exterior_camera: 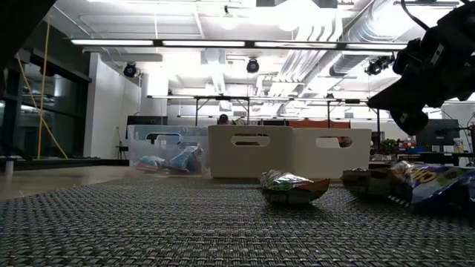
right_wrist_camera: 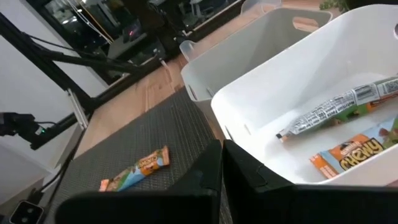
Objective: Pick and place Granola Bars by type
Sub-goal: Put the yellow granola bar into the white bin
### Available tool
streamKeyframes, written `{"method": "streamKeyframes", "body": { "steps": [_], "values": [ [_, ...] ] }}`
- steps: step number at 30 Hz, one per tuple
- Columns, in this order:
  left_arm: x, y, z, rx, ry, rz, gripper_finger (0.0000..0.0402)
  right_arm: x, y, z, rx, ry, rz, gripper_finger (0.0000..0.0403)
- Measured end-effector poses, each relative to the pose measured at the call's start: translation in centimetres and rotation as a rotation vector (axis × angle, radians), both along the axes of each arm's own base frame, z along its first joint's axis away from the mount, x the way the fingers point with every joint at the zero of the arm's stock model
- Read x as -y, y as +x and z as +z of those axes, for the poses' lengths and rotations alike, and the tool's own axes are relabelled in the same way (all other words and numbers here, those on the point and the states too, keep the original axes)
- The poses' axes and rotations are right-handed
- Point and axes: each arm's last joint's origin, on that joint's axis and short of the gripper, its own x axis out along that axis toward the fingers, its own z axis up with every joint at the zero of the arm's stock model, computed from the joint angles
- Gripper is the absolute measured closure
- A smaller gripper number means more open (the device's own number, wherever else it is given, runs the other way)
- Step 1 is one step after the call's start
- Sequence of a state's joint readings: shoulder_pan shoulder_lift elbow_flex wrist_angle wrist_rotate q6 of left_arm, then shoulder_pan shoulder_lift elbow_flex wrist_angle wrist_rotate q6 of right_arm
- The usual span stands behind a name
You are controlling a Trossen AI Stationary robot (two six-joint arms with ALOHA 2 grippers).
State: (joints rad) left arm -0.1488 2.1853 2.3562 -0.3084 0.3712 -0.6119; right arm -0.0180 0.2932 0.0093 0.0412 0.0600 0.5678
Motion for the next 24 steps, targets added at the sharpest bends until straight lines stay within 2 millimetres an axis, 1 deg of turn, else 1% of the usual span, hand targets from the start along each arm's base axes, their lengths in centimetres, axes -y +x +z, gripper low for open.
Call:
{"method": "streamKeyframes", "body": {
  "steps": [2, 6, 12, 15, 19, 24],
  "values": [
    [-0.7, 0.2, 0.3, 0.031, 0.000, 0.011, 0.0350, 0.0, 0.0, 0.0, -0.003, 0.000, 0.000, 0.0402],
    [-2.7, 0.5, 0.3, 0.040, -0.009, 0.048, 0.0350, 0.0, 0.0, -0.1, -0.007, 0.000, 0.000, 0.0402],
    [-6.8, 0.9, 0.3, 0.010, -0.067, 0.164, 0.0350, 0.0, 0.0, -0.1, -0.007, 0.000, 0.000, 0.0402],
    [-9.3, 1.1, -0.1, -0.020, -0.099, 0.294, 0.0350, 0.0, 0.0, -0.1, -0.007, 0.000, 0.000, 0.0402],
    [-12.9, 0.8, -0.9, -0.118, -0.153, 0.539, 0.0350, 0.0, 0.0, -0.1, -0.007, 0.000, 0.000, 0.0402],
    [-16.7, 0.2, -3.2, -0.272, -0.173, 0.779, 0.0350, 0.0, 0.0, -0.1, -0.007, 0.000, 0.000, 0.0402]
  ]
}}
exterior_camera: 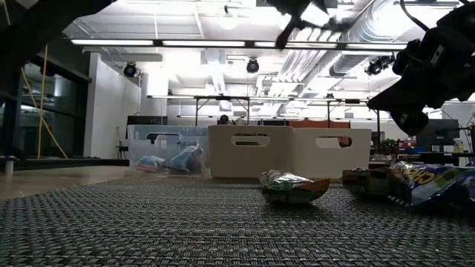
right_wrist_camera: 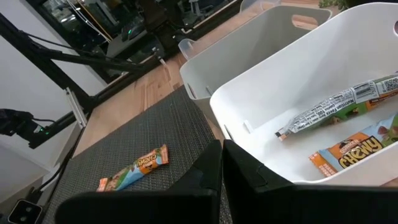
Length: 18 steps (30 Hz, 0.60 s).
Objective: Pick and place Granola Bars by type
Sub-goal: Put the yellow granola bar into the white bin
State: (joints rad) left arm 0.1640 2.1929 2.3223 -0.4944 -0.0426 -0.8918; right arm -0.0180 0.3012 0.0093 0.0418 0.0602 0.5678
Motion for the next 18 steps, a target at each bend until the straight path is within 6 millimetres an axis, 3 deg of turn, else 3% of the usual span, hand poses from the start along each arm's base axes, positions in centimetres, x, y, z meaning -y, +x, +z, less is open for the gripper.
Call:
{"method": "streamKeyframes", "body": {
  "steps": [7, 18],
  "values": [
    [-3.1, -0.3, -4.1, -0.138, -0.072, 0.103, 0.0350, 0.0, 0.0, 0.0, 0.000, 0.000, 0.000, 0.0402],
    [-3.4, 1.0, -11.7, -0.292, -0.185, 0.068, 0.0350, 0.0, 0.0, 0.0, 0.000, 0.000, 0.000, 0.0402]
  ]
}}
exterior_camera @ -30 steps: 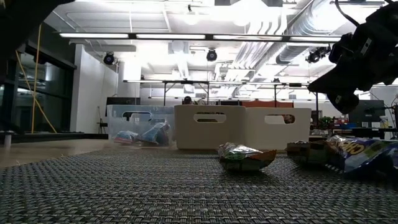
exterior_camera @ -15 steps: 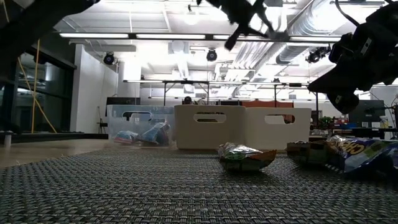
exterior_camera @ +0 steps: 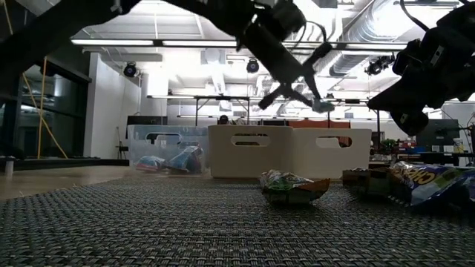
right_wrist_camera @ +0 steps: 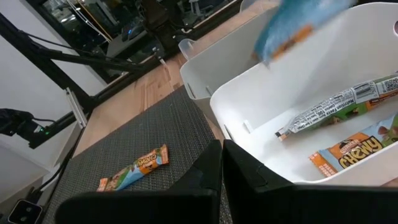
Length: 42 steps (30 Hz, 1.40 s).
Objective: Pick and place Granola Bars by type
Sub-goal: Put the yellow granola bar into the white bin
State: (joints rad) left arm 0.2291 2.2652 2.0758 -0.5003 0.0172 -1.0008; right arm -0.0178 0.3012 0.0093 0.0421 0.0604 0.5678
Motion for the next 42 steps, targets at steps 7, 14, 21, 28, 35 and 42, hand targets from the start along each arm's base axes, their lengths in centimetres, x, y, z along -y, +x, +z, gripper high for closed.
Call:
{"method": "streamKeyframes", "body": {
  "steps": [7, 14, 21, 28, 35, 42],
  "values": [
    [-0.1, 1.4, -3.9, -0.030, -0.075, -0.023, 0.0350, 0.0, 0.0, 0.0, 0.000, 0.000, 0.000, 0.0402],
    [-0.1, 1.2, -4.5, -0.078, -0.070, -0.030, 0.0345, 0.0, 0.0, 0.0, 0.000, 0.000, 0.000, 0.0402],
    [0.0, 1.2, -4.4, -0.070, -0.072, -0.063, 0.0288, 0.0, 0.0, 0.0, 0.000, 0.000, 0.000, 0.0402],
    [0.0, 1.2, -4.4, -0.071, -0.054, -0.088, 0.0241, 0.0, 0.0, 0.0, 0.000, 0.000, 0.000, 0.0402],
    [-0.4, 0.9, -3.2, -0.052, -0.085, -0.143, 0.0239, 0.0, 0.0, 0.0, 0.000, 0.000, 0.000, 0.0402],
    [0.0, 0.1, 3.3, -0.059, 0.009, -0.196, 0.0239, 0.0, 0.0, 0.0, 0.000, 0.000, 0.000, 0.0402]
  ]
}}
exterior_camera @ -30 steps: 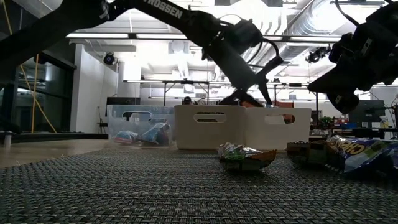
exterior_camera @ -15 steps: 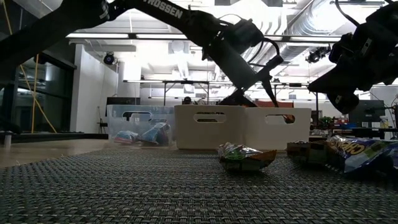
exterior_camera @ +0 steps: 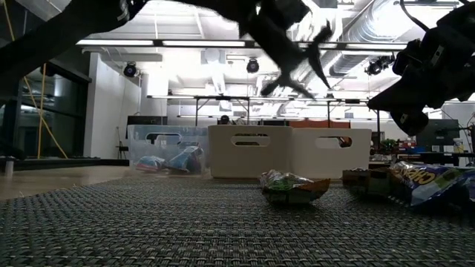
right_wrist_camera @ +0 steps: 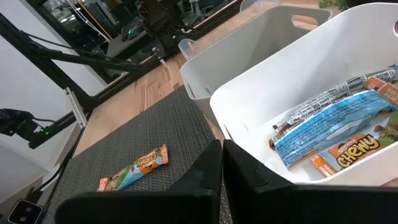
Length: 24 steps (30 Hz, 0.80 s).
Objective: Pick and place Granola Bars by type
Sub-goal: Put the yellow granola bar into the white bin
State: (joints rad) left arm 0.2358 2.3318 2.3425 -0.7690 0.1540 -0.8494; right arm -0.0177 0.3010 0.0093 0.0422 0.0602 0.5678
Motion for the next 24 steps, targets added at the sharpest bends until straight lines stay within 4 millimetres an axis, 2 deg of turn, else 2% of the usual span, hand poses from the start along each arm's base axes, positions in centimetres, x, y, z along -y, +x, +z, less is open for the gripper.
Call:
{"method": "streamKeyframes", "body": {
  "steps": [3, 6, 9, 12, 18, 21, 24],
  "values": [
    [1.5, -1.4, 2.5, 0.005, 0.040, 0.041, 0.0239, 0.0, 0.0, 0.0, 0.000, 0.000, 0.000, 0.0402],
    [4.0, -3.2, 4.5, -0.072, 0.073, 0.111, 0.0239, 0.0, 0.0, 0.0, -0.001, 0.000, 0.001, 0.0402],
    [7.3, -5.5, 6.6, -0.146, 0.114, 0.187, 0.0239, 0.0, 0.0, 0.0, -0.001, 0.000, 0.001, 0.0402],
    [11.0, -7.3, 7.7, -0.193, 0.135, 0.257, 0.0239, 0.0, 0.0, 0.0, -0.005, 0.000, 0.001, 0.0402],
    [17.3, -8.5, 7.3, -0.234, 0.094, 0.327, 0.0239, 0.0, 0.1, -0.2, -0.016, 0.000, 0.000, 0.0402],
    [19.7, -7.8, 6.0, -0.241, 0.045, 0.307, 0.0239, 0.0, 0.1, -0.2, -0.020, 0.000, 0.000, 0.0402],
    [21.6, -6.6, 3.3, -0.300, 0.011, 0.285, 0.0239, 0.0, 0.1, -0.2, -0.020, 0.000, 0.000, 0.0402]
  ]
}}
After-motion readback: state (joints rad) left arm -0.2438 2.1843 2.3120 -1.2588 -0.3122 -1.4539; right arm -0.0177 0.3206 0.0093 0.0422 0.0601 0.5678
